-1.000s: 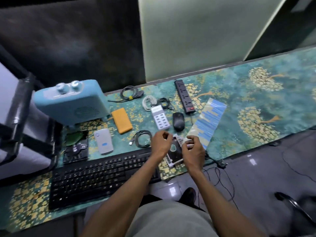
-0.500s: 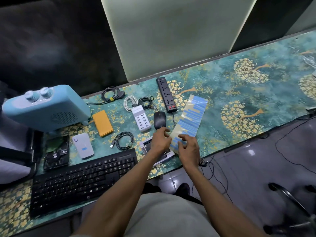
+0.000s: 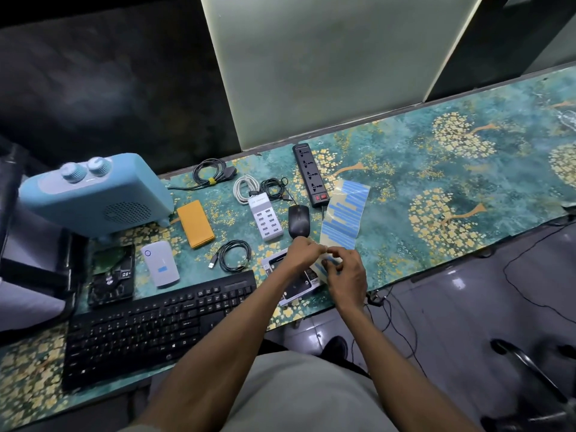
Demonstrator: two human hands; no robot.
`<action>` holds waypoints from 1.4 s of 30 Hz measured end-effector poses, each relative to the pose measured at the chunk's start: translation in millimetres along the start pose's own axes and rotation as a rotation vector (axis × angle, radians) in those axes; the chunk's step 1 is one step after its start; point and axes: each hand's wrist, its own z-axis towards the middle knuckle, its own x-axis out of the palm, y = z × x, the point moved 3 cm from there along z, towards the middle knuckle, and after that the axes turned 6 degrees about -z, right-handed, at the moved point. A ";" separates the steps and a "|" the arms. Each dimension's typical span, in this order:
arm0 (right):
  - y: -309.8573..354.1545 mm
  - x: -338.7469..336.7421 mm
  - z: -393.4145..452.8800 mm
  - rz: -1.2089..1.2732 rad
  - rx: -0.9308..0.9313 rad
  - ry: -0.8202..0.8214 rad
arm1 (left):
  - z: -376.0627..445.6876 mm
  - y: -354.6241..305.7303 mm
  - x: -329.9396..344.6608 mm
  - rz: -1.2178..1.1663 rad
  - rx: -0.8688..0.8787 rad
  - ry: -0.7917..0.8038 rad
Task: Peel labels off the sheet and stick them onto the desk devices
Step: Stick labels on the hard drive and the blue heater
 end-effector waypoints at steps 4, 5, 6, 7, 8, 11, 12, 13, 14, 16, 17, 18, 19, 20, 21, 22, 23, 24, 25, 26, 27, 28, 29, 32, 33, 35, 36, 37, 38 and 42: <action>-3.5 -5.0 2.5 0.013 -0.029 -0.048 | 2.7 -1.9 3.0 -0.024 -0.063 -0.043; -4.1 -5.6 3.4 0.012 -0.030 -0.051 | 3.0 -2.2 2.8 -0.036 -0.087 -0.049; -5.7 -6.5 4.0 0.006 -0.027 -0.055 | 4.1 -1.9 4.1 -0.040 -0.104 -0.040; -7.1 -8.0 3.5 0.001 -0.031 -0.061 | 4.6 -2.3 6.0 -0.037 -0.112 -0.030; -7.7 -9.2 2.9 0.001 -0.045 -0.066 | 5.0 -2.9 6.9 -0.038 -0.116 -0.025; -8.8 -18.4 3.9 0.042 -0.078 -0.080 | 6.7 -6.7 11.0 -0.038 -0.116 -0.020; -9.9 -20.6 6.6 0.056 -0.074 -0.085 | 7.8 -7.3 12.3 -0.049 -0.117 -0.017; -10.4 -23.1 9.3 0.071 -0.070 -0.092 | 9.1 -8.1 13.7 -0.071 -0.118 -0.016; -11.2 -25.9 11.3 0.084 -0.064 -0.101 | 10.0 -8.4 15.5 -0.096 -0.117 -0.014; -14.9 -33.8 16.3 0.104 -0.046 -0.126 | 11.0 -11.6 21.7 -0.129 -0.093 -0.011; -16.5 -37.7 19.6 0.109 -0.040 -0.136 | 12.4 -13.3 25.1 -0.145 -0.070 -0.008; -17.4 -40.2 22.5 0.112 -0.038 -0.144 | 13.2 -14.6 27.6 -0.167 -0.044 -0.005; -18.4 -42.6 24.6 0.118 -0.037 -0.149 | 13.1 -16.3 30.3 -0.189 -0.020 -0.003; -19.5 -45.8 27.7 0.128 -0.039 -0.152 | 12.2 -19.7 35.5 -0.212 -0.004 0.001; -19.2 -46.6 29.1 0.140 -0.038 -0.147 | 11.6 -20.2 39.0 -0.235 0.002 0.002; -19.4 -49.9 31.7 0.151 -0.036 -0.142 | 10.4 -21.7 45.2 -0.262 -0.007 0.001; -19.1 -51.9 33.5 0.164 -0.031 -0.134 | 9.6 -21.0 49.6 -0.294 -0.028 -0.007; -20.1 -52.5 35.7 0.179 -0.025 -0.126 | 8.8 -19.0 52.6 -0.319 -0.053 -0.019; -21.5 -52.5 38.3 0.196 -0.023 -0.114 | 8.8 -16.5 54.5 -0.337 -0.075 -0.032; -23.0 -51.1 39.8 0.212 -0.018 -0.097 | 8.8 -13.2 54.3 -0.347 -0.092 -0.044; -23.8 -48.9 41.5 0.229 -0.014 -0.075 | 8.7 -9.7 52.1 -0.360 -0.109 -0.059; -24.8 -46.2 42.9 0.243 -0.012 -0.055 | 8.1 -7.1 48.5 -0.371 -0.122 -0.076; -25.5 -43.8 44.0 0.252 -0.021 -0.037 | 6.9 -6.2 44.1 -0.375 -0.131 -0.099; -16.0 -28.9 42.7 0.262 -0.082 0.058 | -2.1 -2.7 19.5 -0.374 -0.122 -0.213; -11.3 -23.2 40.6 0.270 -0.090 0.087 | -6.2 -1.4 10.2 -0.373 -0.113 -0.248; 2.1 -6.6 34.1 0.289 -0.106 0.170 | -18.6 6.3 -12.1 -0.410 -0.112 -0.331; 9.1 2.3 30.3 0.295 -0.114 0.209 | -25.2 11.8 -22.4 -0.435 -0.121 -0.371; 18.9 13.5 24.8 0.302 -0.130 0.252 | -33.9 20.0 -35.3 -0.456 -0.137 -0.426; 28.9 23.7 18.8 0.308 -0.147 0.287 | -42.2 27.8 -47.0 -0.463 -0.152 -0.474; 71.8 56.2 -8.9 0.340 -0.243 0.462 | -76.2 59.3 -88.1 -0.498 -0.207 -0.630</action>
